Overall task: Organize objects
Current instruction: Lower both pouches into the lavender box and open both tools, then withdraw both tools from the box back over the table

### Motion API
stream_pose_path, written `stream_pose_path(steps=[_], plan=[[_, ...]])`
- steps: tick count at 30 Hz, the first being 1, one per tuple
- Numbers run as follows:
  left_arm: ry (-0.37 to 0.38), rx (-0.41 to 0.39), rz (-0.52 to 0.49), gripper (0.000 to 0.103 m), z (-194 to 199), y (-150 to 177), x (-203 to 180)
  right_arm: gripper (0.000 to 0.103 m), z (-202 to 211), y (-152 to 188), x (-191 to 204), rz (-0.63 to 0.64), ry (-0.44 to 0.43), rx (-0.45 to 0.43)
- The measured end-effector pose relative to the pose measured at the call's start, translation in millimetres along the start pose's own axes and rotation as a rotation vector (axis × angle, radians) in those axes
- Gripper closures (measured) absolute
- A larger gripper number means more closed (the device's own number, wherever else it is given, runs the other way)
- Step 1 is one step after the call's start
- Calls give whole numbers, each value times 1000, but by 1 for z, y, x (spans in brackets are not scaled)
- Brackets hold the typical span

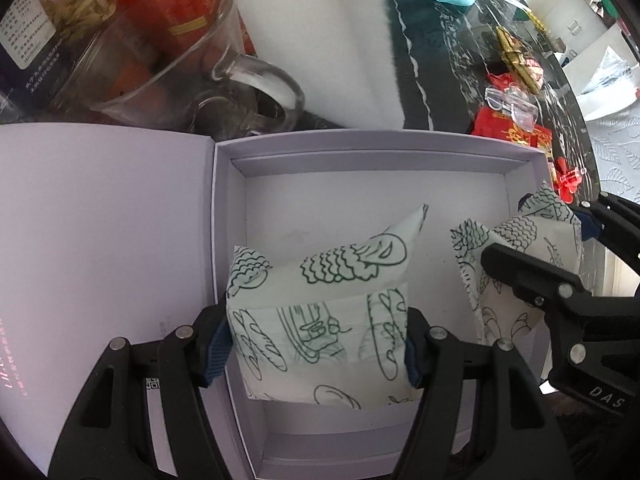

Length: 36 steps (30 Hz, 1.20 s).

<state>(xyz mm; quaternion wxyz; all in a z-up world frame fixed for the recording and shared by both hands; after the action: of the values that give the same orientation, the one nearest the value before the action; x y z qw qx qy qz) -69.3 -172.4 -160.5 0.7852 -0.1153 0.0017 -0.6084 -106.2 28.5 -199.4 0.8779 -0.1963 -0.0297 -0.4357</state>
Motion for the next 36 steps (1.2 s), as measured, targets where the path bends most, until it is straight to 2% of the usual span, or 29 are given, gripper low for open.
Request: stream_pose_path(steps=[9,12,19,20,30,32,36], plan=[[-10,21,28,36,-3,2,-2,51,-7,-5,-2,23,-23,27],[-6,30,39,34,-3,4,-1,51,-4,-6,-5,22,1,23],[-14,-20,15,33,11,11,-8,51,10,-2,-4,21,13,7],[-8,-29,-20,33,12,12,-8,51,12,-1,-4,19,18,1],[18,-79,-61,33,36,31,-17,50,44,9,1,-6,68,-56],[26,-88,-71,33,44,15,-27,50,53,12,2,-9,78,-68],[38,-105,-89,33,58,22,-34,49,64,18,3,-21,101,-86]])
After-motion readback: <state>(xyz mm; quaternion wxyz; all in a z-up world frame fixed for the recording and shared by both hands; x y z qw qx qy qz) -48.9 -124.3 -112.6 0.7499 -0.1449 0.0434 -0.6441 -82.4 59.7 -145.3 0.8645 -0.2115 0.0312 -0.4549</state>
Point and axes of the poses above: each gripper's, at about its wrist camera, not at the fingertips, and z roughly against the way its jaws point, x to its left, y to its underside, the point moved 1 cm from there along -z, roughly the way its jaws point, and after that the axes turned 12 degrees about z, right-handed, at the moved point
